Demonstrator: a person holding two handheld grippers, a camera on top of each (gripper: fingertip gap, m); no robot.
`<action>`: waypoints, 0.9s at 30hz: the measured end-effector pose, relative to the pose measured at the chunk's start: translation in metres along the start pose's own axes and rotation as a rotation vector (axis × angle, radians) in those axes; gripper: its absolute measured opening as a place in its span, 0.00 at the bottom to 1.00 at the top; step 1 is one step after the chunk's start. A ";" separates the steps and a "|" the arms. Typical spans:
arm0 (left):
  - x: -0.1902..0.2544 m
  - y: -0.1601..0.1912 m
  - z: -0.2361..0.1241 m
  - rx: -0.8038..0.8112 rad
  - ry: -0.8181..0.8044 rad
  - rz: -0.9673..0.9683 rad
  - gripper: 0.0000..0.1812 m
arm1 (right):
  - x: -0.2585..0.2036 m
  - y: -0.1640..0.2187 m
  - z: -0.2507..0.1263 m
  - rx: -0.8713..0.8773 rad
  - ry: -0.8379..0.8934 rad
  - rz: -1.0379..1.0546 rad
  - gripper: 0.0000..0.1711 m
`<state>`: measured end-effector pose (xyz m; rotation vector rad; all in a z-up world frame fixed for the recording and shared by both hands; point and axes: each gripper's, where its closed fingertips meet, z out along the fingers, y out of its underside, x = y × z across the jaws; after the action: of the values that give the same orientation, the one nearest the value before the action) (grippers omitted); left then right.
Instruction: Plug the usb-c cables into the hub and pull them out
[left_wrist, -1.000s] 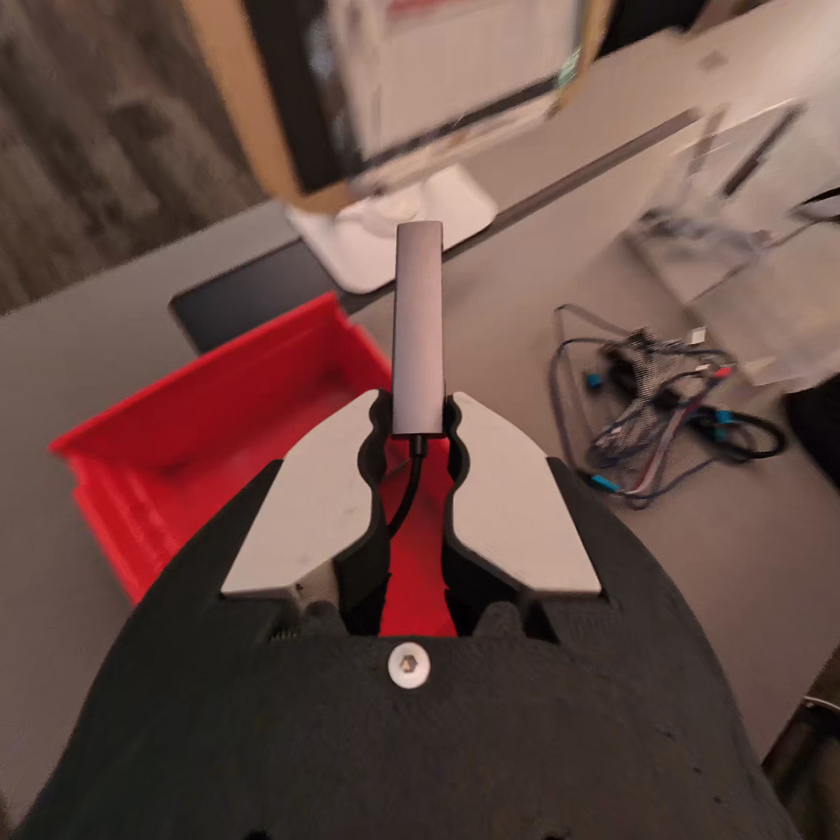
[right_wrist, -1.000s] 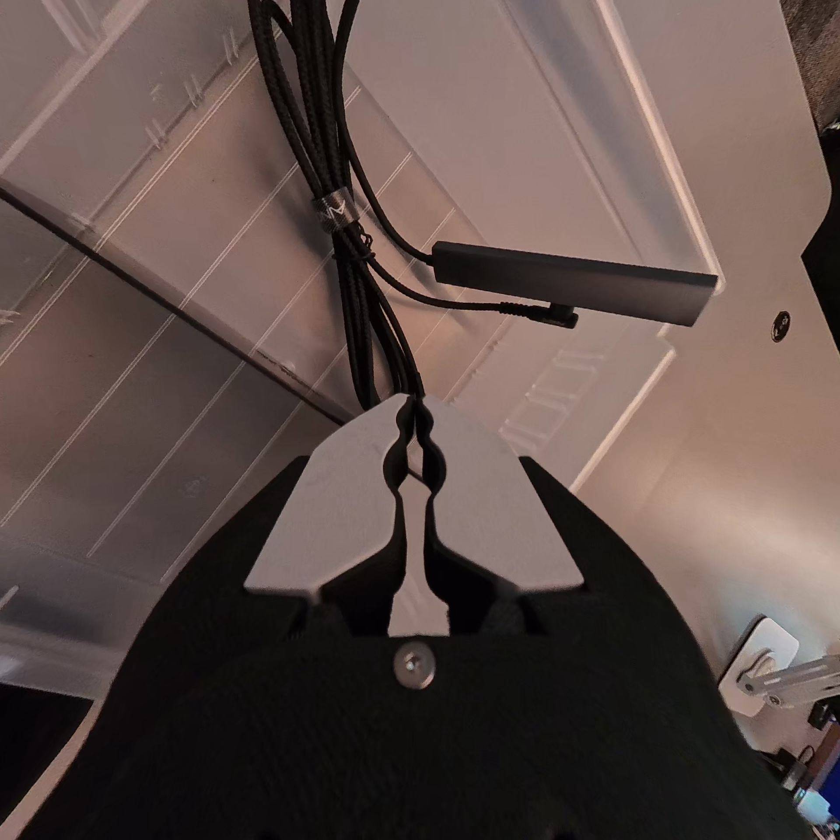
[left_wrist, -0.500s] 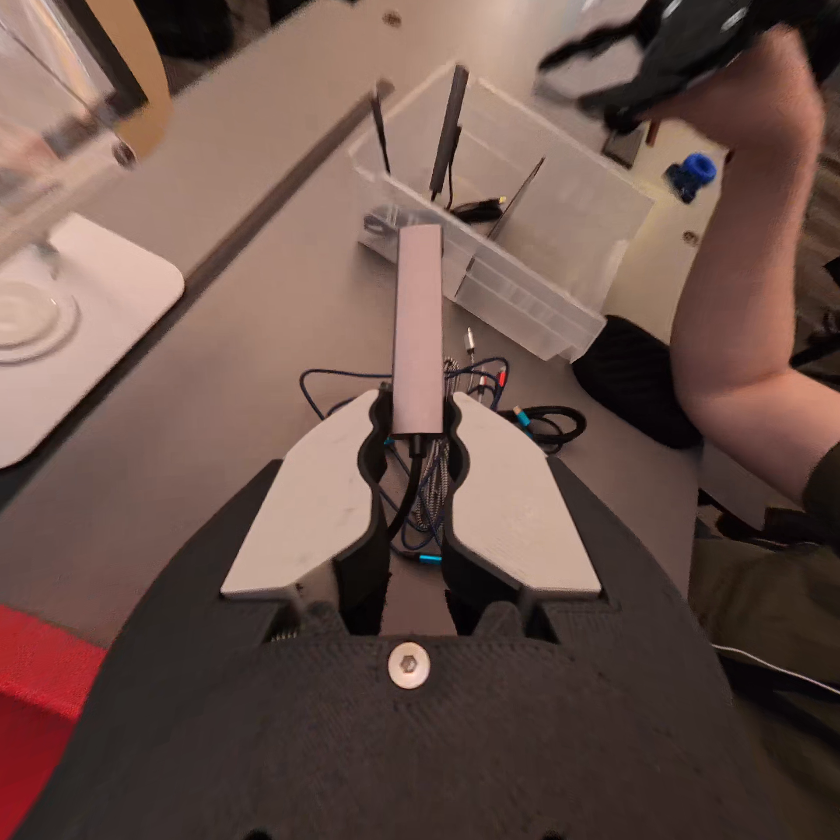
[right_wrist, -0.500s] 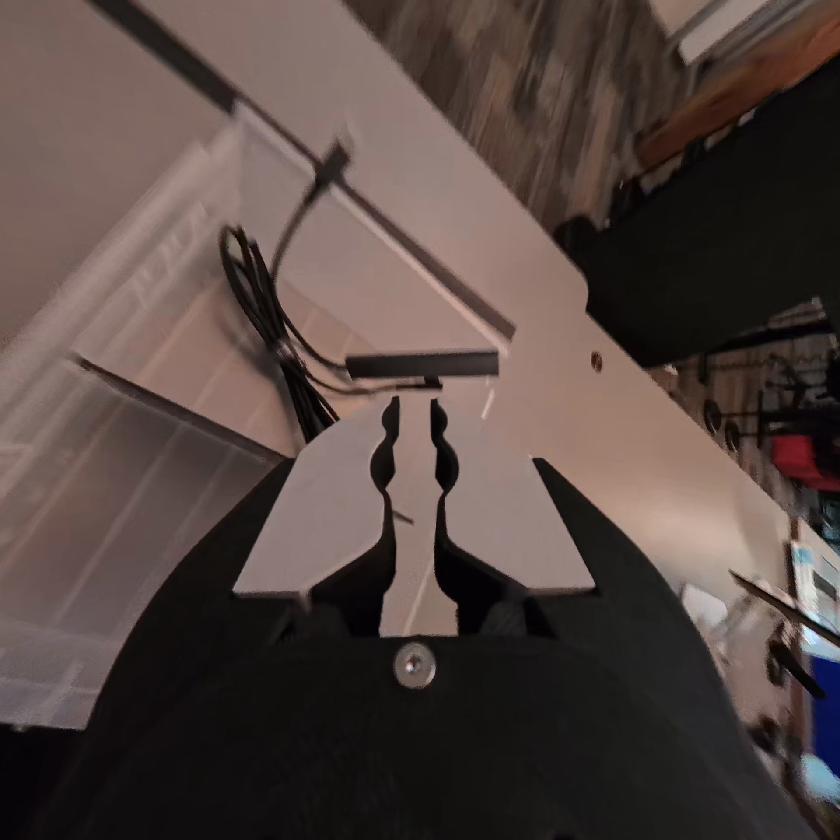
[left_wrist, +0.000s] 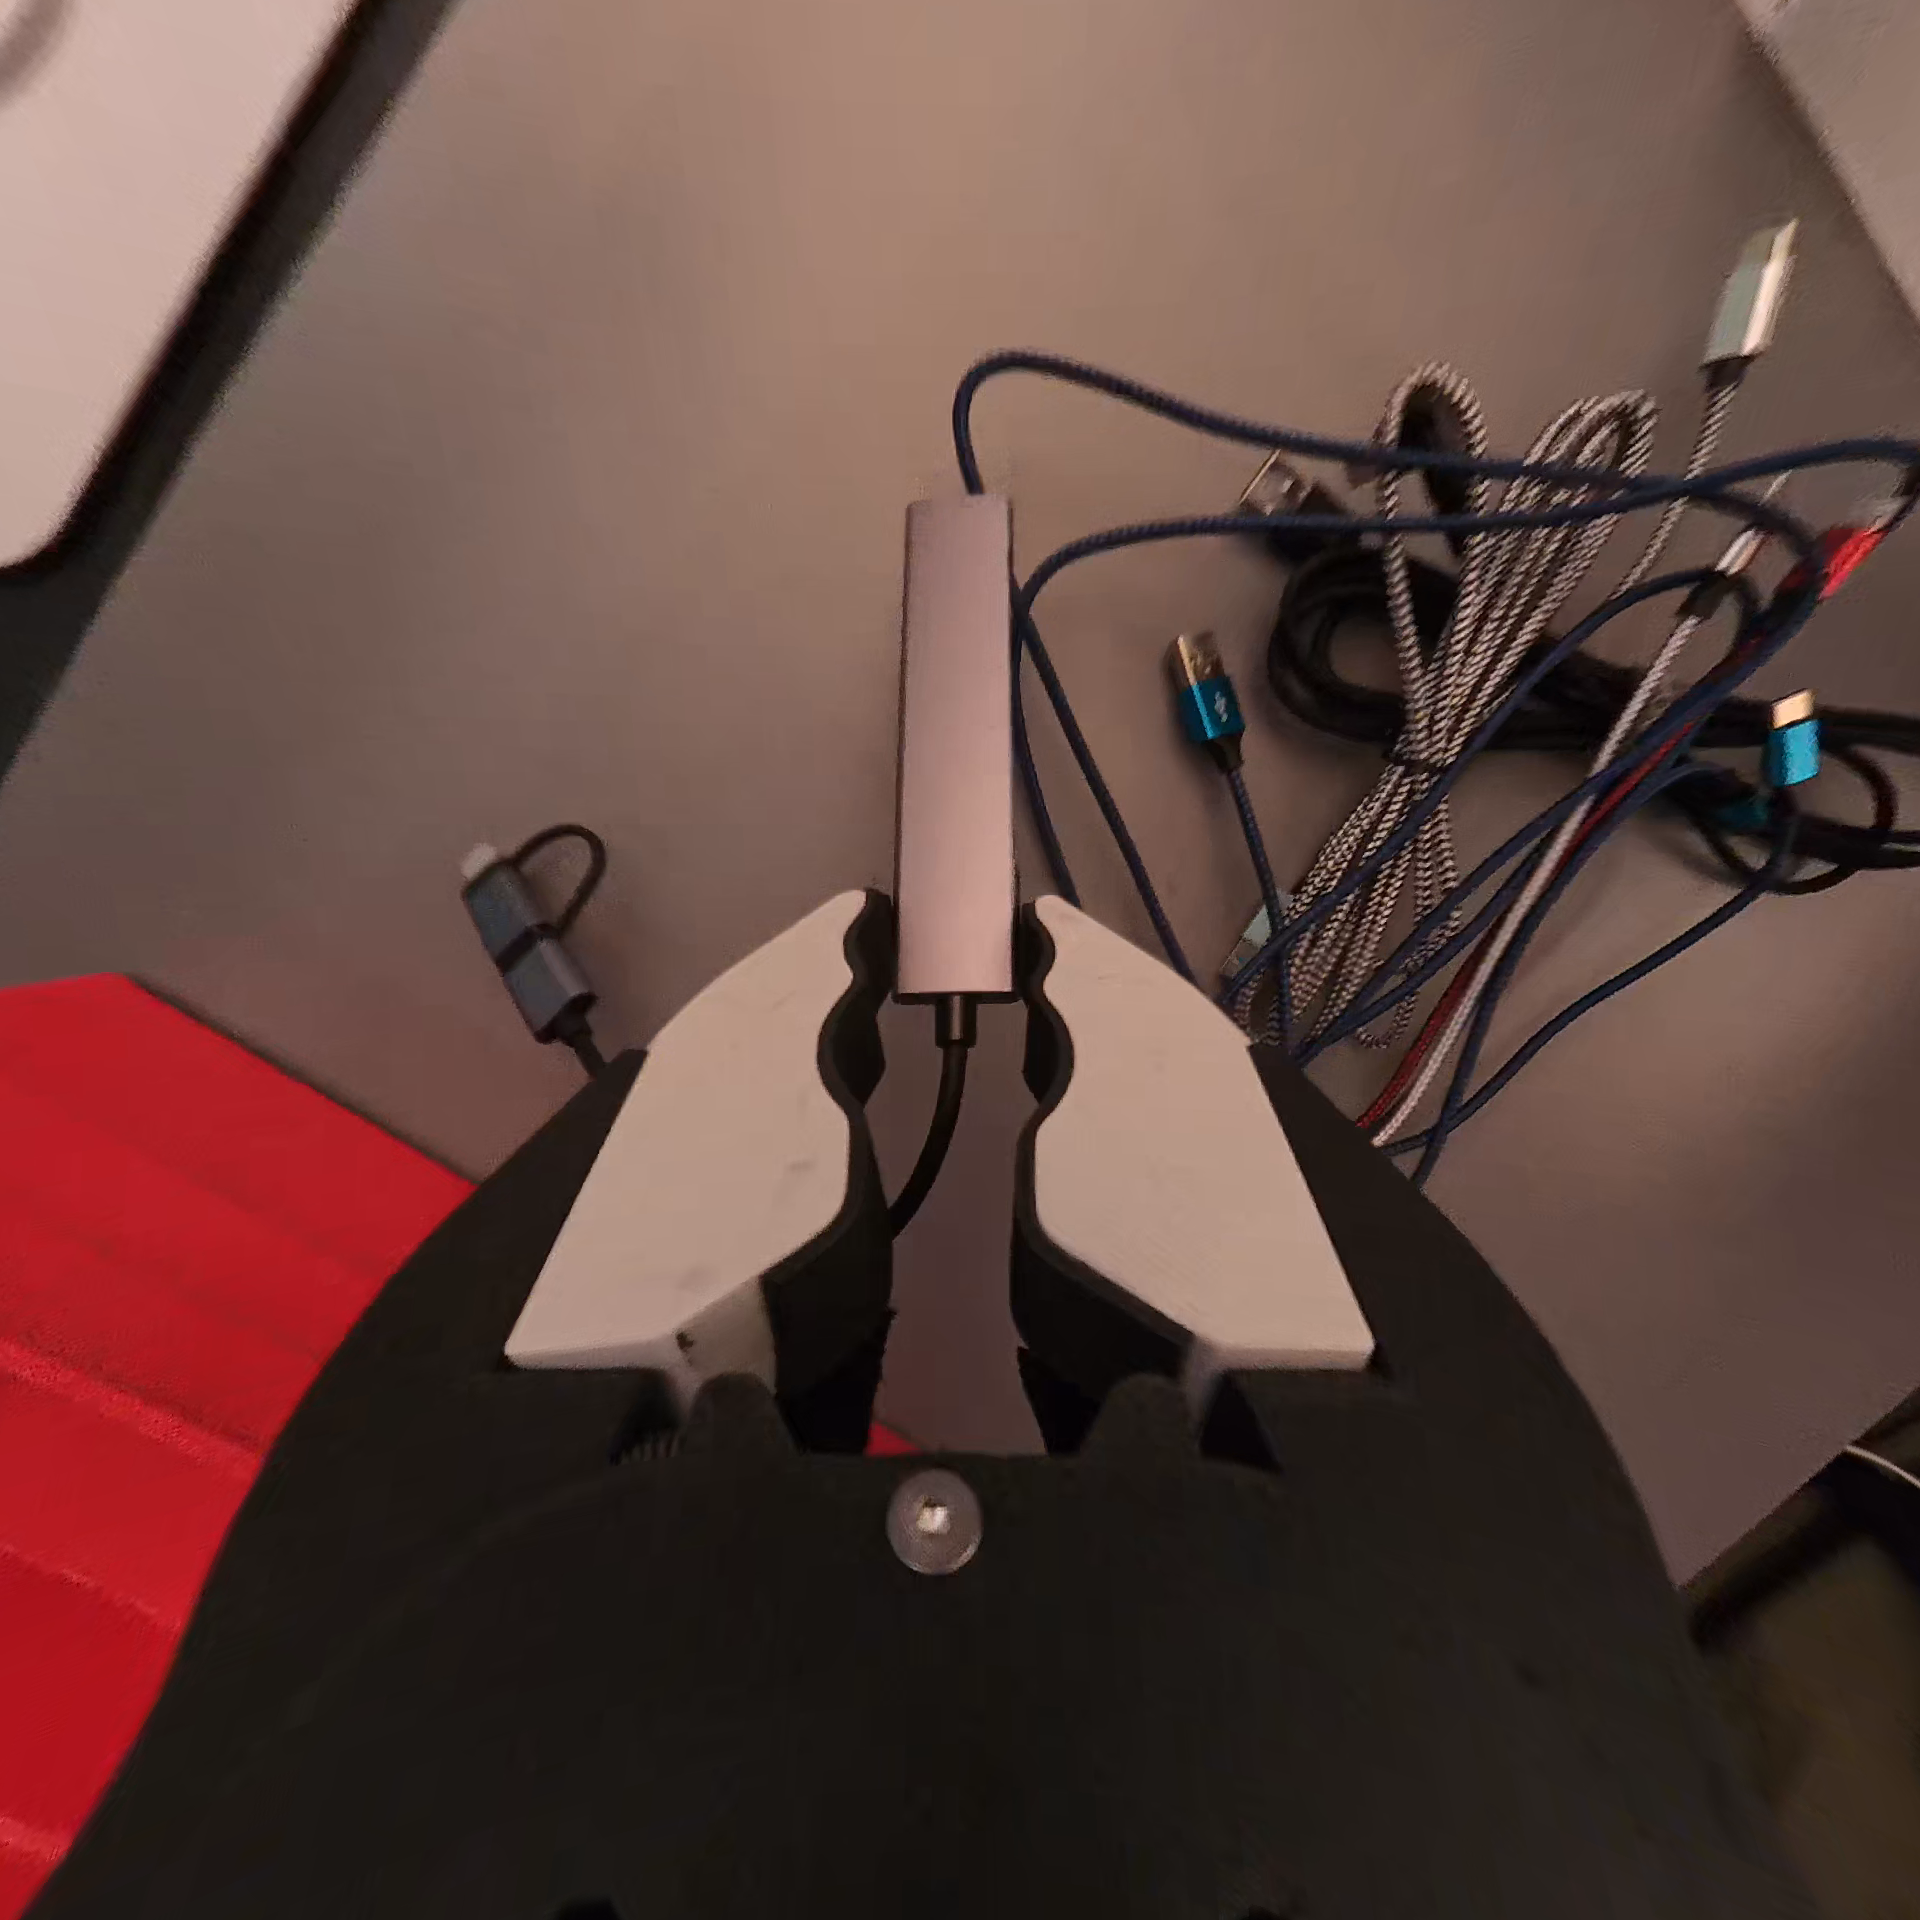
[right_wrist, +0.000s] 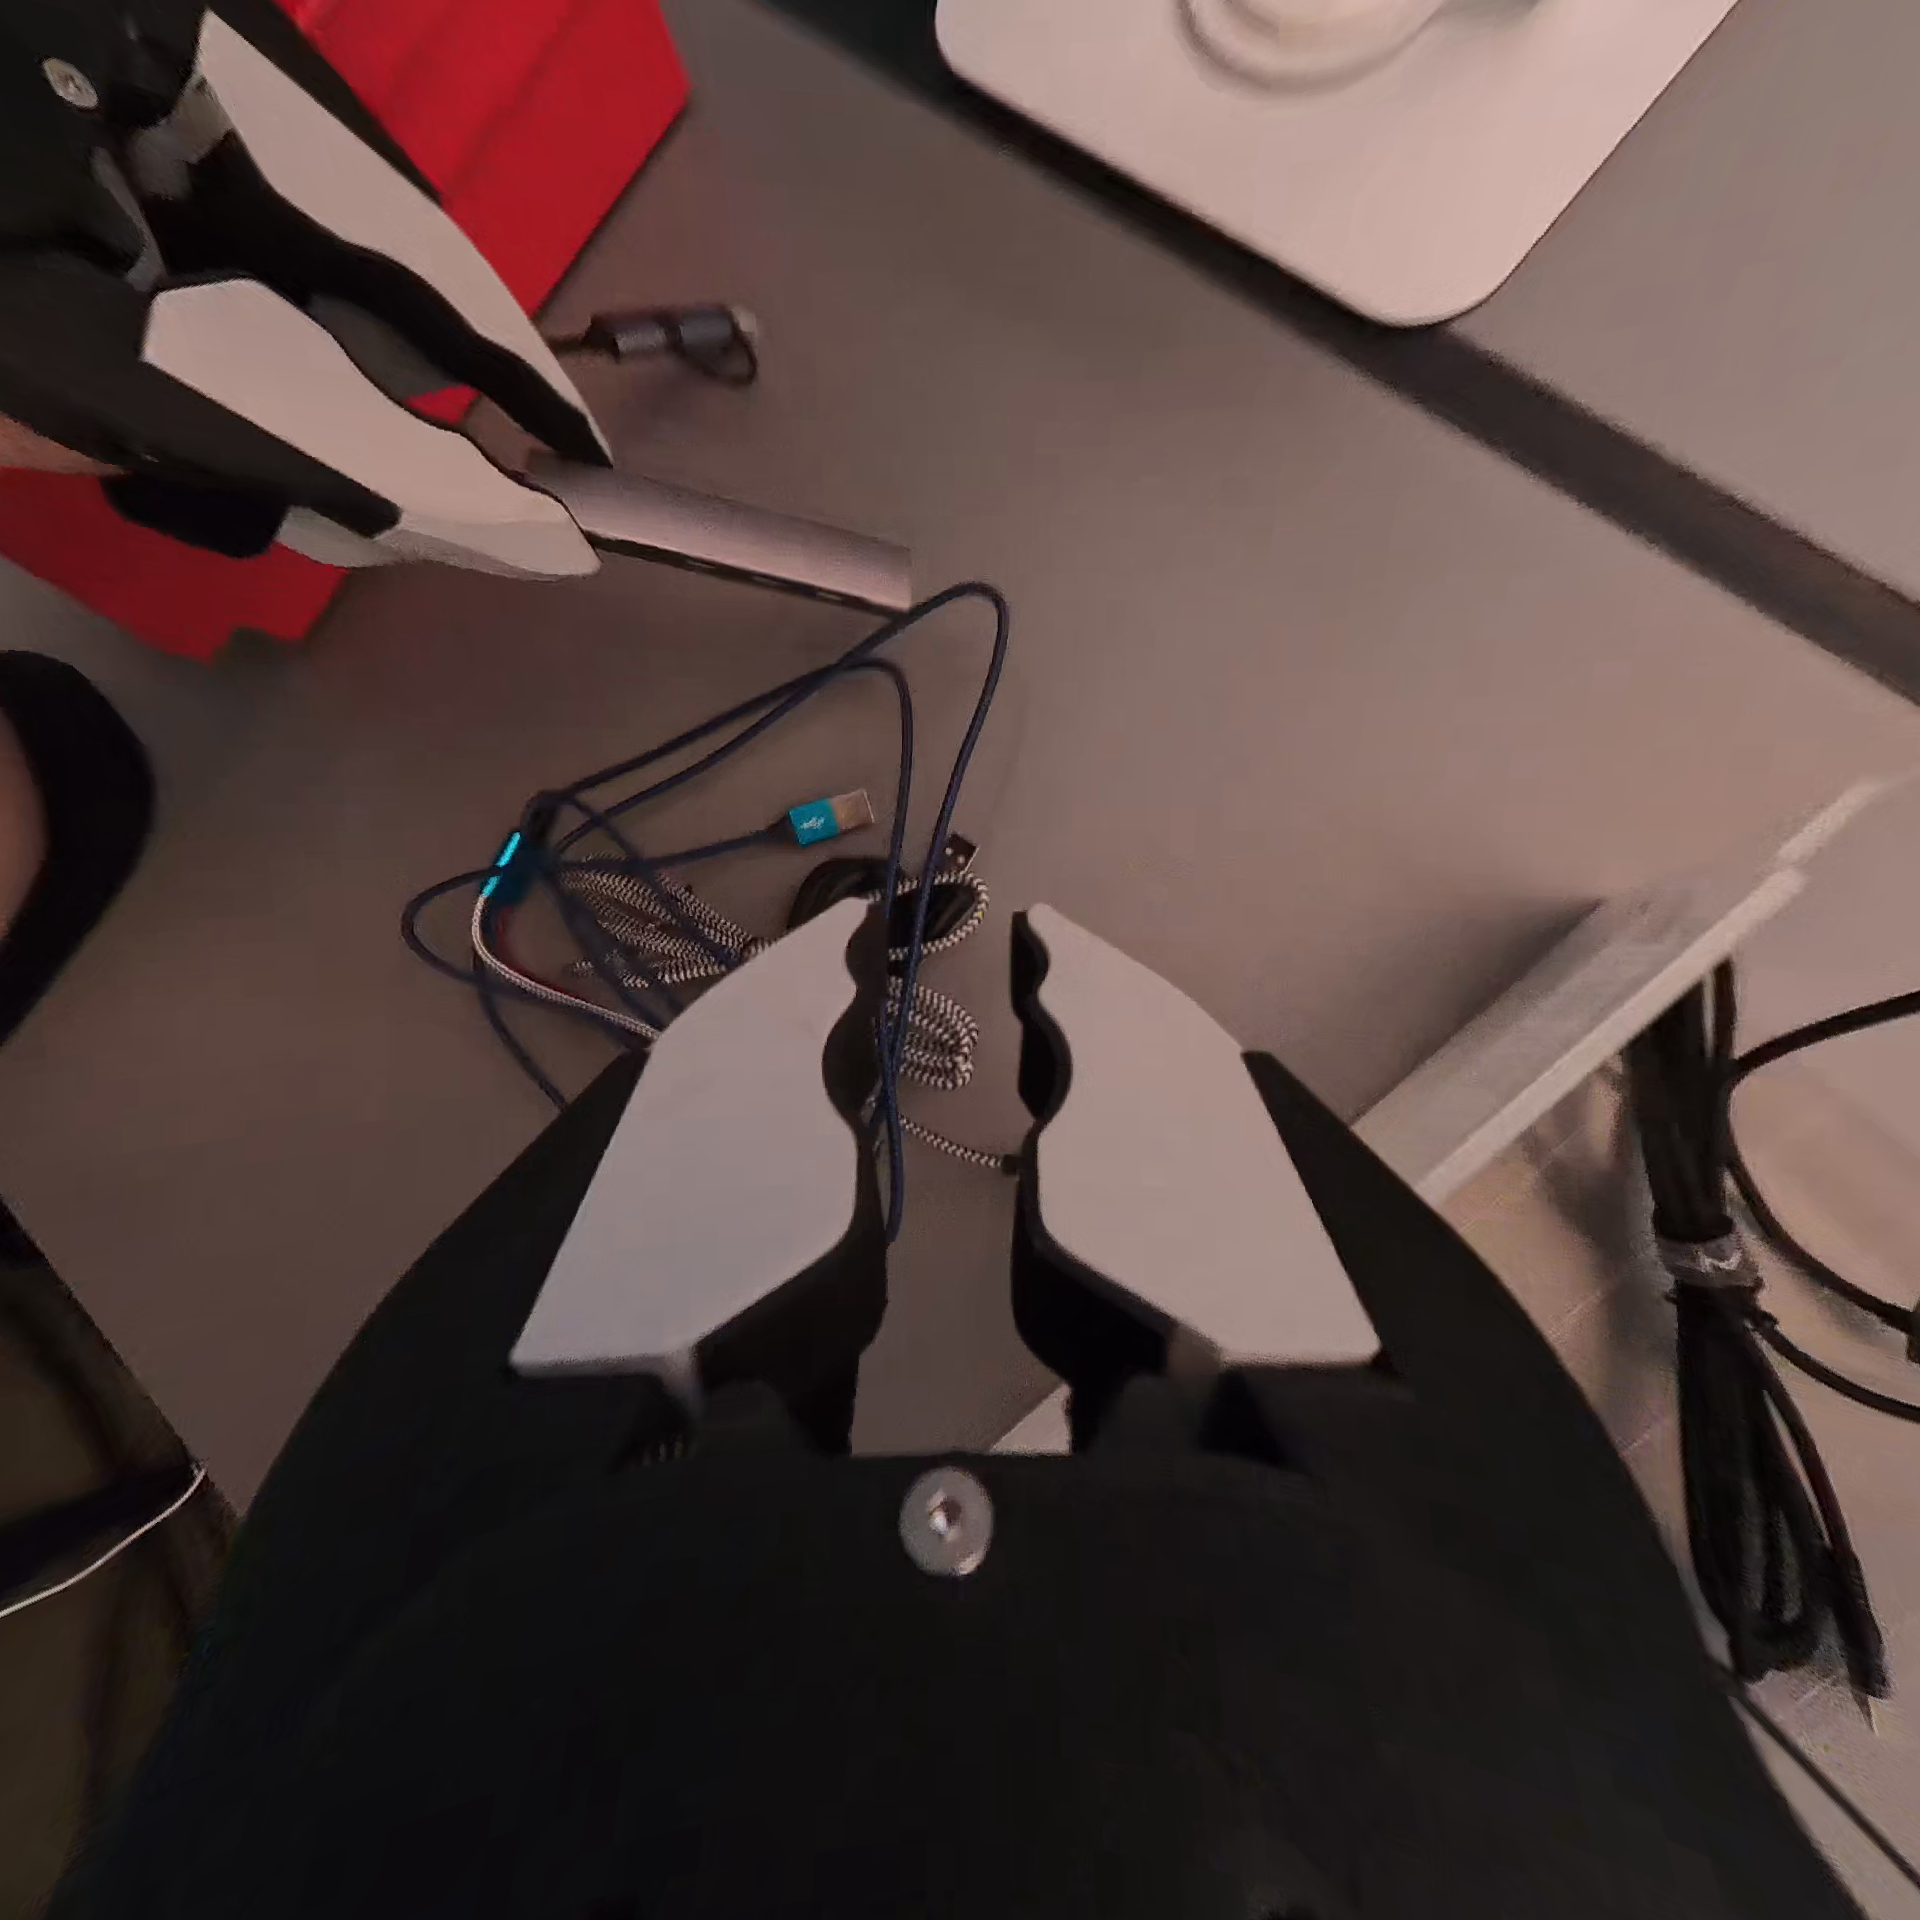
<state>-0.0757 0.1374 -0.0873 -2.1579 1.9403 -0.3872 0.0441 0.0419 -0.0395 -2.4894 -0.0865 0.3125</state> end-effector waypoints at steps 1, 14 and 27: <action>0.000 0.006 0.006 -0.042 -0.004 -0.002 0.12 | 0.002 0.003 0.003 -0.020 0.012 -0.001 0.14; -0.014 0.068 0.053 -0.442 -0.083 0.007 0.12 | 0.027 -0.007 -0.060 0.139 0.142 -0.030 0.14; -0.021 0.070 0.045 -0.436 -0.102 -0.057 0.25 | 0.038 -0.003 -0.090 0.166 0.224 -0.056 0.14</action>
<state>-0.1287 0.1495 -0.1540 -2.4341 2.0575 0.1540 0.1028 -0.0029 0.0245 -2.3355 -0.0356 0.0147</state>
